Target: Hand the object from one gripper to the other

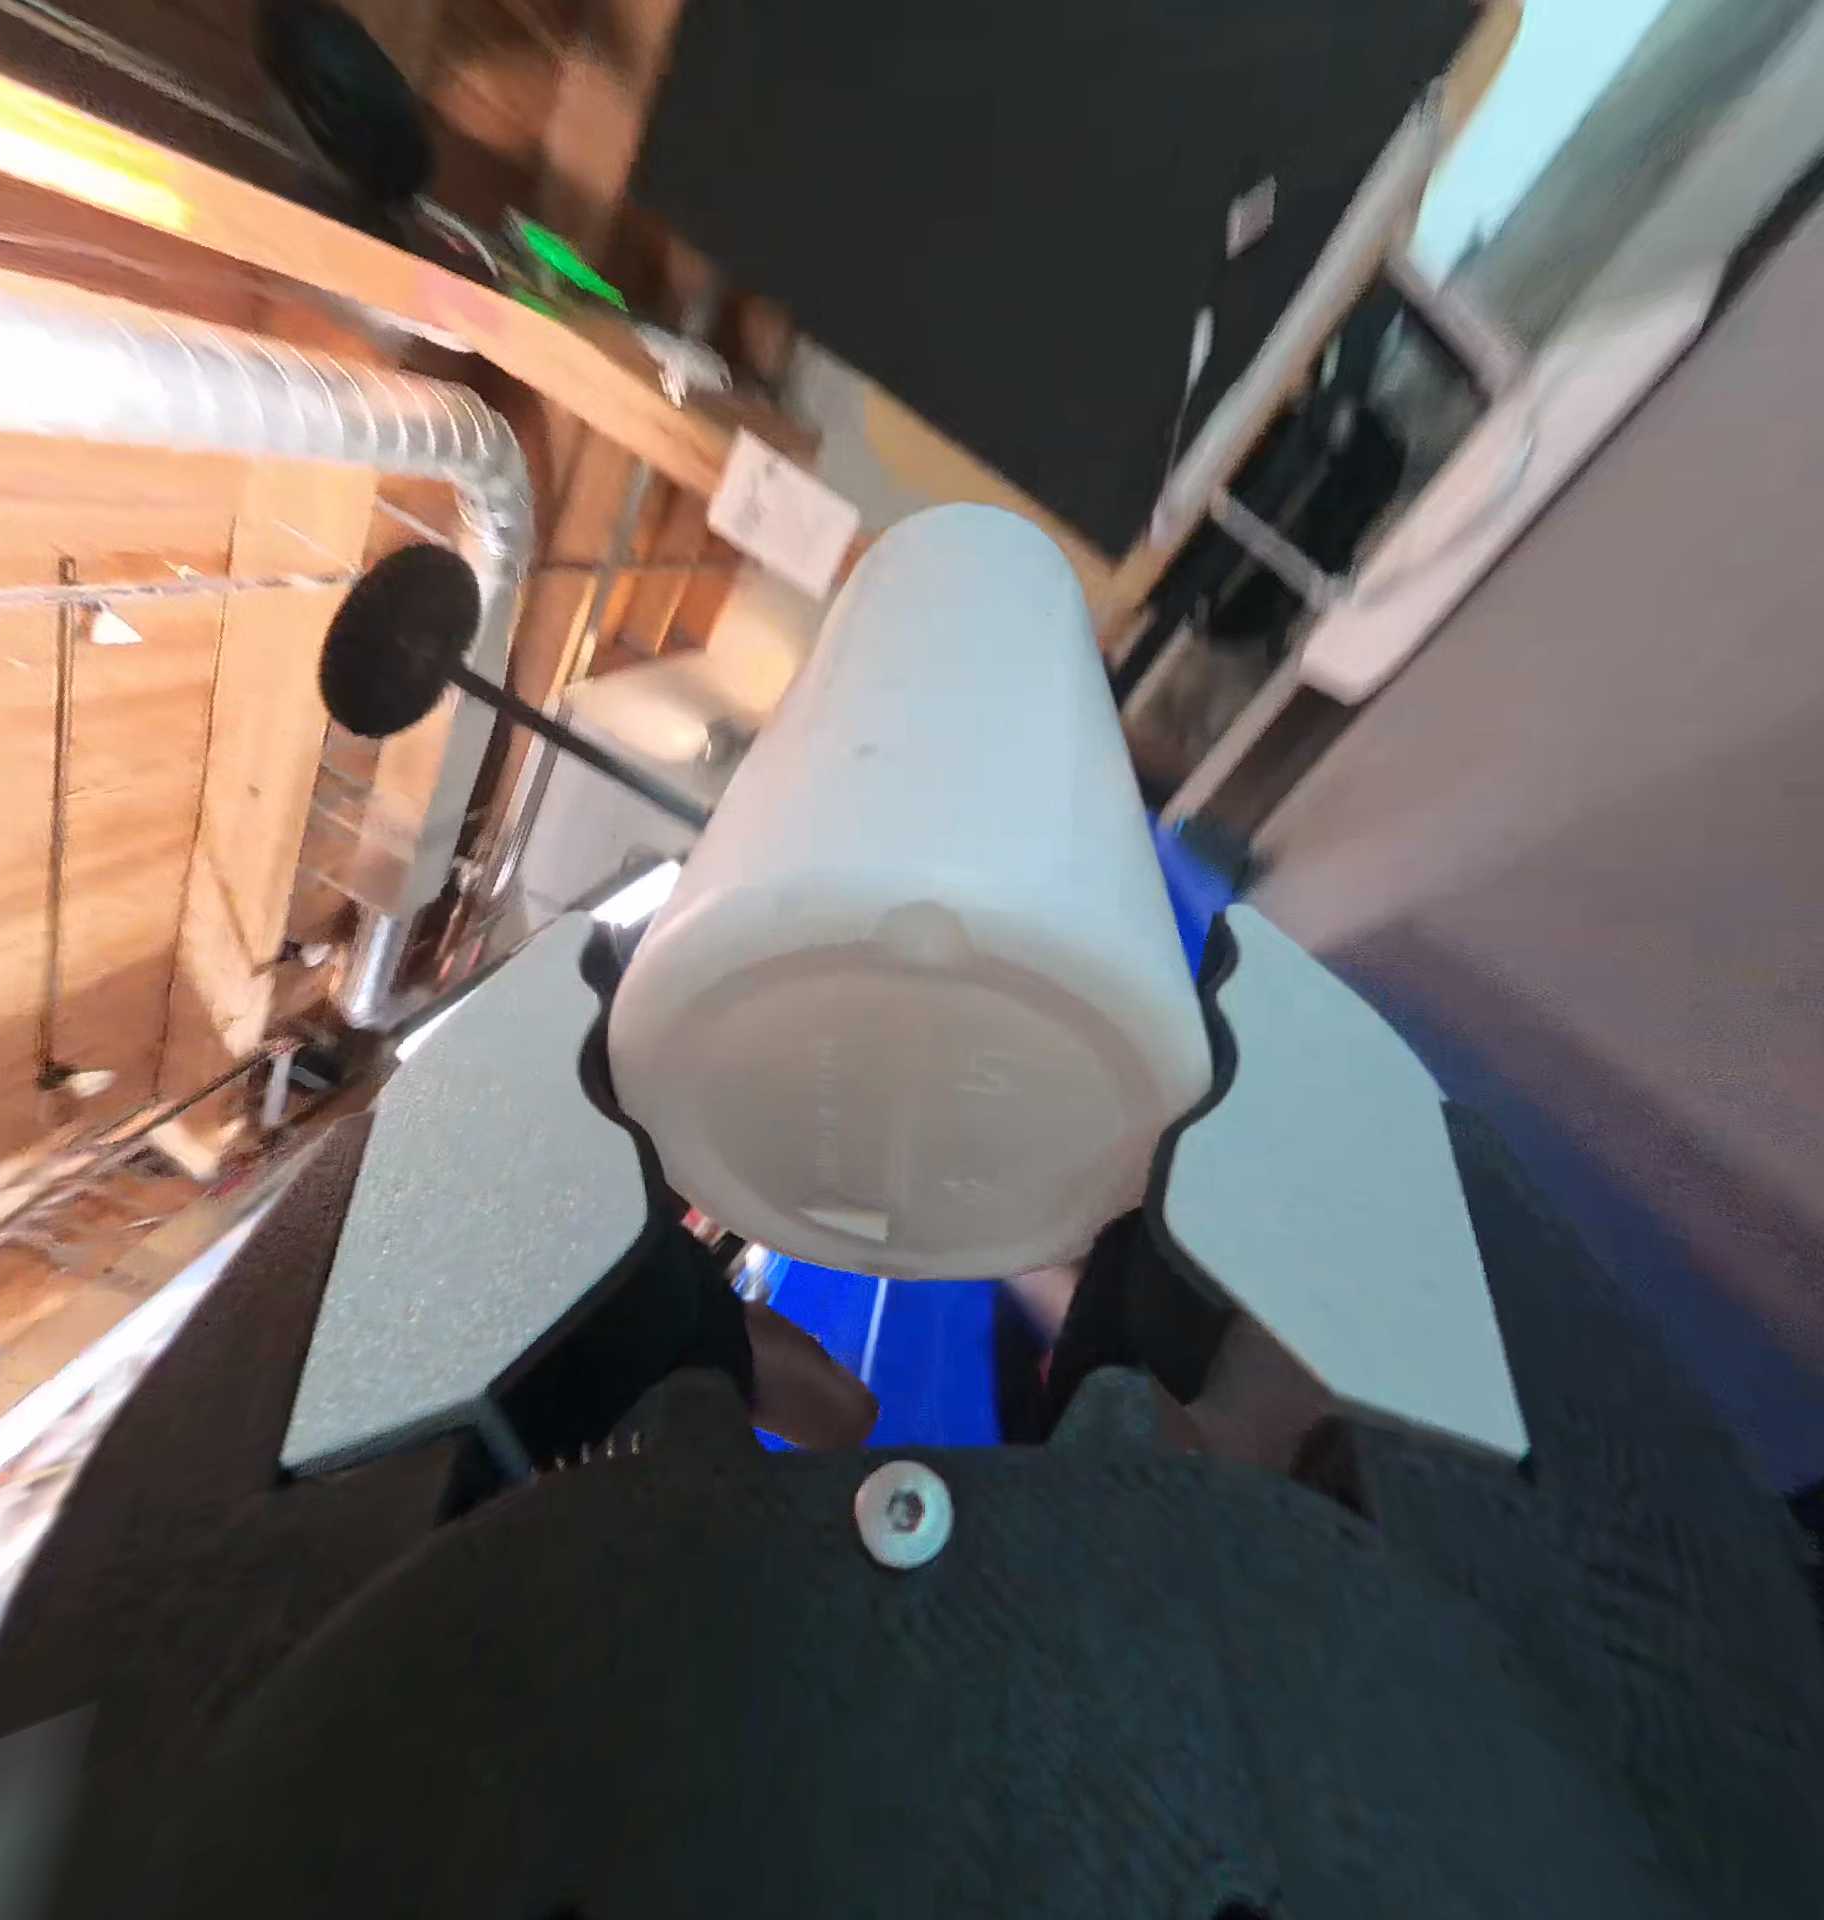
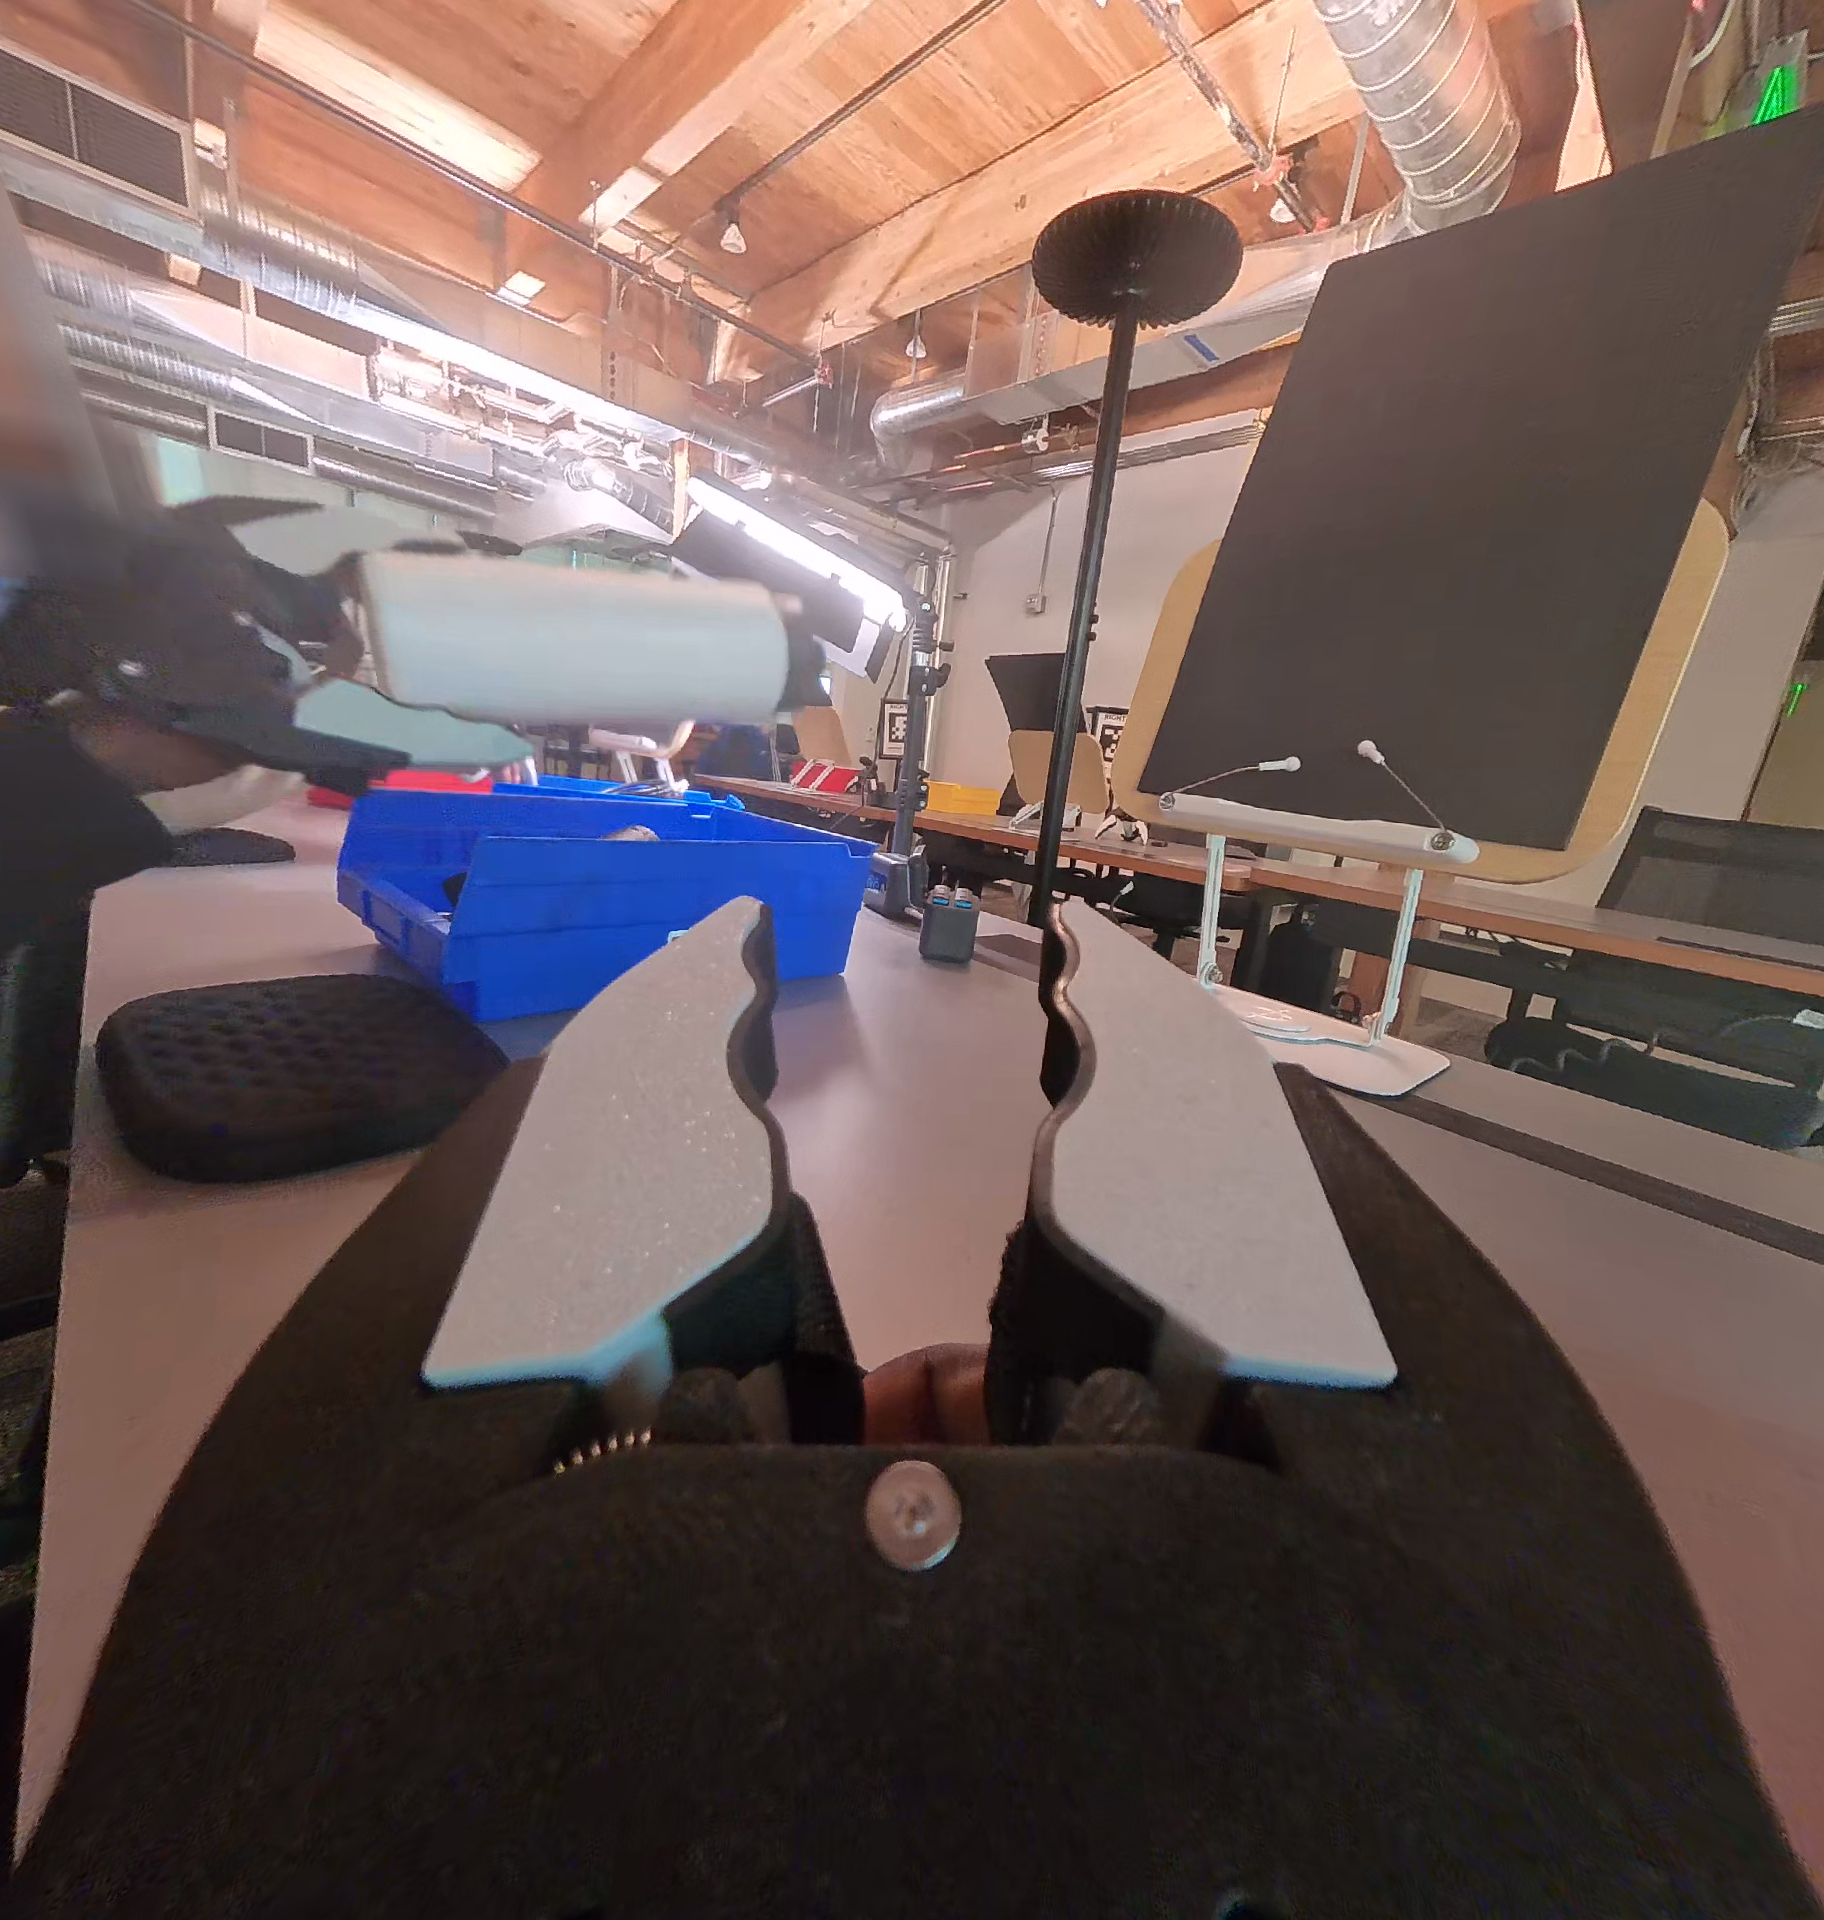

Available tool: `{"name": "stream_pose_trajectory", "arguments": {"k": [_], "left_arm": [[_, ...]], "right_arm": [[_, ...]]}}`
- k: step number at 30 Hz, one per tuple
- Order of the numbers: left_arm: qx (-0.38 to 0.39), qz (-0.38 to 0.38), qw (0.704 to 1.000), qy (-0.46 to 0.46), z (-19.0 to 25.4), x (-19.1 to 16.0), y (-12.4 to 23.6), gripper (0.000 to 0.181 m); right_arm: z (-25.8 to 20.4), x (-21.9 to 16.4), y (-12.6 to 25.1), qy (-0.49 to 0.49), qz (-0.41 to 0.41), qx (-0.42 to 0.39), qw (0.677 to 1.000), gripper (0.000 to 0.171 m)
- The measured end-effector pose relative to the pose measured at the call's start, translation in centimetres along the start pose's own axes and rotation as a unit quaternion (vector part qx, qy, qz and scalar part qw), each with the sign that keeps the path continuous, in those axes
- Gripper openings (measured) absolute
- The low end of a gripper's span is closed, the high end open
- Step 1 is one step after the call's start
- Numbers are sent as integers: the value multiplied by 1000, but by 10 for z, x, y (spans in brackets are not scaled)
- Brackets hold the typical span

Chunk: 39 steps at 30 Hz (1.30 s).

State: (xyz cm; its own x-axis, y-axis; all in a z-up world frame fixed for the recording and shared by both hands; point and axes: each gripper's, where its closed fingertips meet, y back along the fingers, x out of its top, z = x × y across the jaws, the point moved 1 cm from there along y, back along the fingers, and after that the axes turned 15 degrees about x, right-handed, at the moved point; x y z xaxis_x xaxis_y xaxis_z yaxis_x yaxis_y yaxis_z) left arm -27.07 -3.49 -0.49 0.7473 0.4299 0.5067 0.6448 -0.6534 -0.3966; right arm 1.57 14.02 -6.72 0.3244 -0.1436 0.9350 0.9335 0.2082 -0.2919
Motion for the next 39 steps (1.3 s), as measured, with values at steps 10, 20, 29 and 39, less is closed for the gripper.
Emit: {"name": "stream_pose_trajectory", "arguments": {"k": [10, 20, 29, 39], "left_arm": [[-186, 240, 827, 474, 22, 168, 109, 105], [-395, 189, 510, 740, 88, 203, 174, 105], [-515, 121, 518, 673, 133, 211, 190, 109], [-368, 118, 774, 502, 119, 194, 164, 119]], "right_arm": [[-44, 30, -13, -96, 85, 155, 980, 89], [-102, 96, -19, -233, 236, 295, 896, 115], [-91, 91, -19, -249, 186, 263, 913, 88], [-87, 64, -37, -102, -23, 102, 989, 88]]}}
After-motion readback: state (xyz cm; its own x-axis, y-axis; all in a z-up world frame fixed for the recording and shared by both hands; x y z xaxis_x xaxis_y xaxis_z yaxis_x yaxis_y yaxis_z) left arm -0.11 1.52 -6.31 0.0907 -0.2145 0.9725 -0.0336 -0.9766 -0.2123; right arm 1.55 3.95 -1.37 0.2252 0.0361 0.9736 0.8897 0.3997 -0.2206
